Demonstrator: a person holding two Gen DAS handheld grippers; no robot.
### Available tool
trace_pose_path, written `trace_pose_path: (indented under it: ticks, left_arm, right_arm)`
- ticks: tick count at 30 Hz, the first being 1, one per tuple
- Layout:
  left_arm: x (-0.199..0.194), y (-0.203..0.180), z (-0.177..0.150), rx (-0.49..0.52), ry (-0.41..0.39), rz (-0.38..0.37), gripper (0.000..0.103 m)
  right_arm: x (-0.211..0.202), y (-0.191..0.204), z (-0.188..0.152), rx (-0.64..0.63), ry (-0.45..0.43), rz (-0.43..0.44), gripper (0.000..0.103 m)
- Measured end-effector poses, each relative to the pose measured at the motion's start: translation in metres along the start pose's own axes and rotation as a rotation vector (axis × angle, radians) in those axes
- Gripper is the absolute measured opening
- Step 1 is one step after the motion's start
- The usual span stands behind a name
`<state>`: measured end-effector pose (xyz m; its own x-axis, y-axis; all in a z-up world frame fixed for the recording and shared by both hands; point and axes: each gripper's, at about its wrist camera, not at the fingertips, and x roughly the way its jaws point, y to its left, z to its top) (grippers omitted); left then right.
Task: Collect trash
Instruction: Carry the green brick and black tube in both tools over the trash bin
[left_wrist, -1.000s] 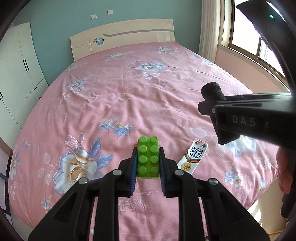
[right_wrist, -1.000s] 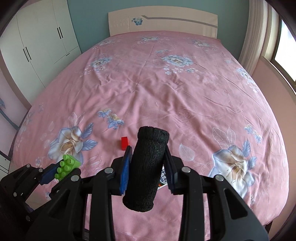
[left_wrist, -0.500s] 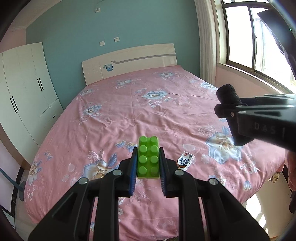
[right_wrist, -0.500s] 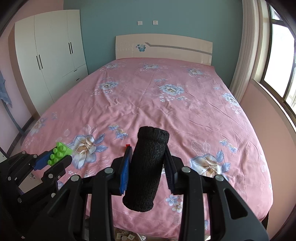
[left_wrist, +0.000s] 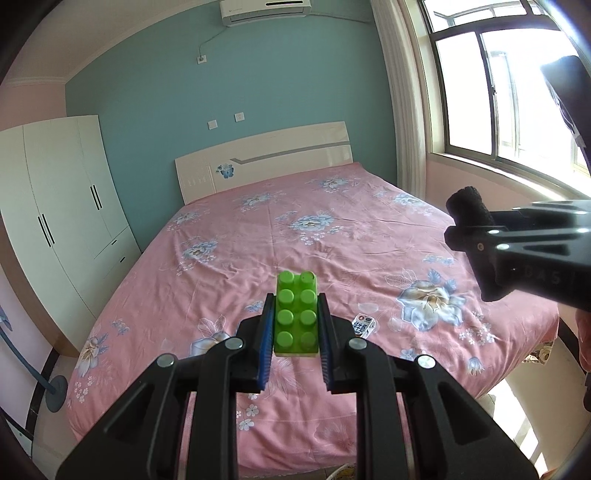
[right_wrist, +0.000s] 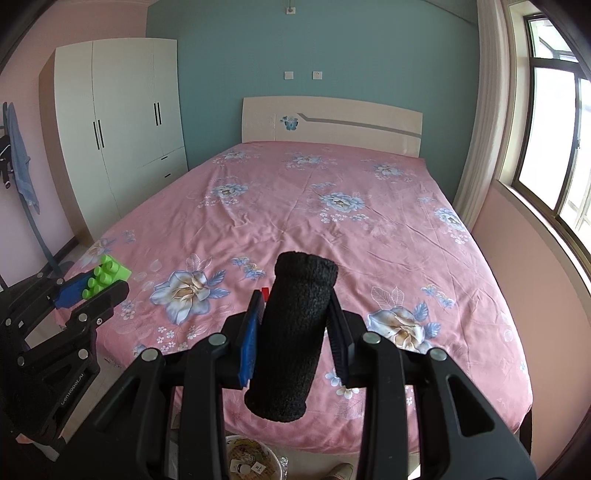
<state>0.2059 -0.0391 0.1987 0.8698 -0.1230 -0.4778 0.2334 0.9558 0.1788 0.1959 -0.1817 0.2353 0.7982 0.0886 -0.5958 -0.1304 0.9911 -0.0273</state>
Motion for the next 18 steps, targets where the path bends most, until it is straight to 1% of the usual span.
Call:
trace_pose_path:
  ticks: [4, 8, 12, 18]
  left_arm:
    - [-0.025, -0.004, -0.006, 0.012, -0.039, 0.013, 0.024]
    - [-0.042, -0.01, -0.013, 0.031, -0.065, 0.028, 0.024]
    - [-0.053, -0.017, -0.022, 0.05, -0.084, 0.03, 0.024]
    - [-0.061, -0.023, -0.041, 0.066, -0.087, 0.025, 0.024]
  right_arm:
    - [-0.022, 0.002, -0.014, -0.021, -0.019, 0.003, 0.035]
    - [-0.038, 0.004, -0.029, -0.04, -0.03, 0.013, 0.035]
    - [-0.052, 0.008, -0.048, -0.076, -0.043, 0.014, 0.035]
    - [-0.06, 0.019, -0.079, -0.138, -0.041, 0.023, 0.035]
